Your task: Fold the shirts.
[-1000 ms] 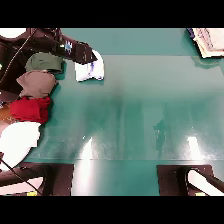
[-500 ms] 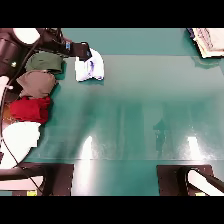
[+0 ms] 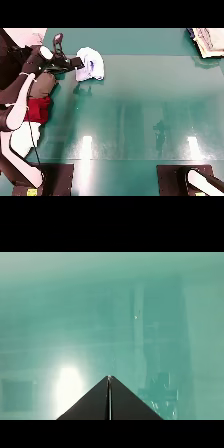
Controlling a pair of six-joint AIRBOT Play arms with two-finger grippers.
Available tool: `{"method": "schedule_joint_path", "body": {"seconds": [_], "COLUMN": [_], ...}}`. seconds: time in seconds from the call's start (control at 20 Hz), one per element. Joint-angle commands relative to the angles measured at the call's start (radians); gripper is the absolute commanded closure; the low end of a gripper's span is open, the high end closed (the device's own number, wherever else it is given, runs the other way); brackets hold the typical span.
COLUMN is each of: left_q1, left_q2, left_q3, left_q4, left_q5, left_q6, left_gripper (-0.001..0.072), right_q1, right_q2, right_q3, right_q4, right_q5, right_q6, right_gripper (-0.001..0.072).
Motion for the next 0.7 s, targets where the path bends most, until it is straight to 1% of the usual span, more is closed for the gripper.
{"method": "schedule_joint_path", "body": {"seconds": [0.0, 0.05, 0.1, 0.15, 0.2, 0.25, 0.35, 0.45, 0.55, 0.65], "left_q1": [0.010, 0.006, 0.006, 0.006, 0.006, 0.006, 0.006, 0.006, 0.006, 0.005], "left_q2": [-0.099, -0.106, -0.106, -0.106, -0.106, -0.106, -0.102, -0.061, 0.061, 0.206], "left_q3": [0.002, 0.001, 0.006, 0.026, 0.055, 0.100, 0.229, 0.359, 0.378, 0.378], "left_q4": [-0.129, -0.131, -0.133, -0.133, -0.133, -0.132, -0.131, -0.150, -0.254, -0.385], "left_q5": [0.042, 0.051, 0.056, 0.043, 0.018, -0.024, -0.135, -0.218, -0.238, -0.312], "left_q6": [0.083, 0.080, 0.079, 0.079, 0.079, 0.079, 0.083, 0.125, 0.227, 0.333], "left_gripper": [0.0038, 0.0043, 0.0201, 0.0439, 0.0644, 0.0682, 0.0683, 0.0683, 0.0683, 0.0683], "right_q1": [0.000, 0.000, 0.000, 0.000, 0.000, 0.000, 0.000, 0.000, 0.000, 0.000], "right_q2": [-0.001, -0.001, -0.001, -0.001, -0.001, 0.000, 0.000, 0.007, 0.033, 0.072], "right_q3": [0.000, 0.000, 0.000, 0.000, 0.000, 0.000, 0.000, 0.000, 0.000, 0.000], "right_q4": [0.018, 0.018, 0.018, 0.018, 0.018, 0.018, 0.018, 0.020, 0.021, 0.055], "right_q5": [0.002, 0.002, 0.002, -0.001, -0.005, -0.010, -0.021, -0.055, -0.105, -0.179], "right_q6": [0.000, 0.000, 0.000, 0.000, 0.000, 0.000, 0.000, 0.000, 0.000, 0.000], "right_gripper": [0.0692, 0.0693, 0.0692, 0.0692, 0.0692, 0.0693, 0.0693, 0.0693, 0.0692, 0.0692]}}
